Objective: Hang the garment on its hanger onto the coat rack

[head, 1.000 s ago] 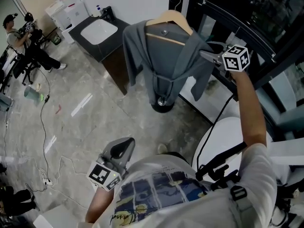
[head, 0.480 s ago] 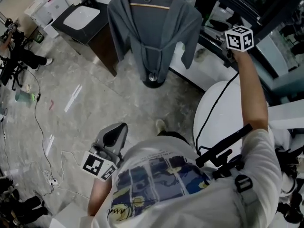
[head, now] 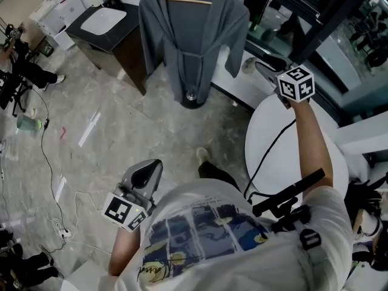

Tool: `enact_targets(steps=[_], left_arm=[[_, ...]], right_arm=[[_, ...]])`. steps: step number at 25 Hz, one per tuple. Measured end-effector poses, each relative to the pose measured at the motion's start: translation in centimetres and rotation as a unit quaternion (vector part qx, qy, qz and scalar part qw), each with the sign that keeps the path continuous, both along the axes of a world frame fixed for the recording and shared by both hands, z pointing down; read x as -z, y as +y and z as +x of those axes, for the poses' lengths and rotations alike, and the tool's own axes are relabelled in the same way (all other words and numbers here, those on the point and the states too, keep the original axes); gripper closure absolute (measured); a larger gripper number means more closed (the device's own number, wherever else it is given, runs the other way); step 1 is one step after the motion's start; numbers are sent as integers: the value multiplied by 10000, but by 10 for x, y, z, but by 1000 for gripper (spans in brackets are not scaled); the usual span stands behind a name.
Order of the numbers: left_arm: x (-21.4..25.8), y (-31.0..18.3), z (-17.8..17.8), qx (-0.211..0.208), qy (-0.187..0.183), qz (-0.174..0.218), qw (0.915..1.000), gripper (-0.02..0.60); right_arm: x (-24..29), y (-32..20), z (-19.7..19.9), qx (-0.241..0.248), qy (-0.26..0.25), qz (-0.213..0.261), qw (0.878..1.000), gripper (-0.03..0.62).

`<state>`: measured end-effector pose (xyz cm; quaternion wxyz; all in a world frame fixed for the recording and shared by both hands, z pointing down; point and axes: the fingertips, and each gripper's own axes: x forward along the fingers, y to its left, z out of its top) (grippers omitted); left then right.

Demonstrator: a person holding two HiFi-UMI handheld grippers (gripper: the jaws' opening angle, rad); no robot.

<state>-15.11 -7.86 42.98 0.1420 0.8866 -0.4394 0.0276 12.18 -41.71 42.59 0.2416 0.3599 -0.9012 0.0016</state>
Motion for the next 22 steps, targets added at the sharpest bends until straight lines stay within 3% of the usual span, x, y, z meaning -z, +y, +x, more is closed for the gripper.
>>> enact_targets(steps=[1, 5, 10, 22], left_arm=[[-1, 7, -1, -11, 3, -8, 10000, 578], [-6, 31, -2, -88, -18, -11, 10000, 578], [-6, 52, 0, -111, -34, 36, 9999, 578], [-21, 89, 12, -444, -54, -108, 9989, 578]], right_arm=[[-5, 18, -5, 2, -16, 5, 10000, 421], [-18, 76, -15, -252, -295, 74, 9992, 591], [-28, 148, -35, -240, -410, 79, 9988, 591], [-47, 282, -98, 360, -434, -173, 9983, 591]])
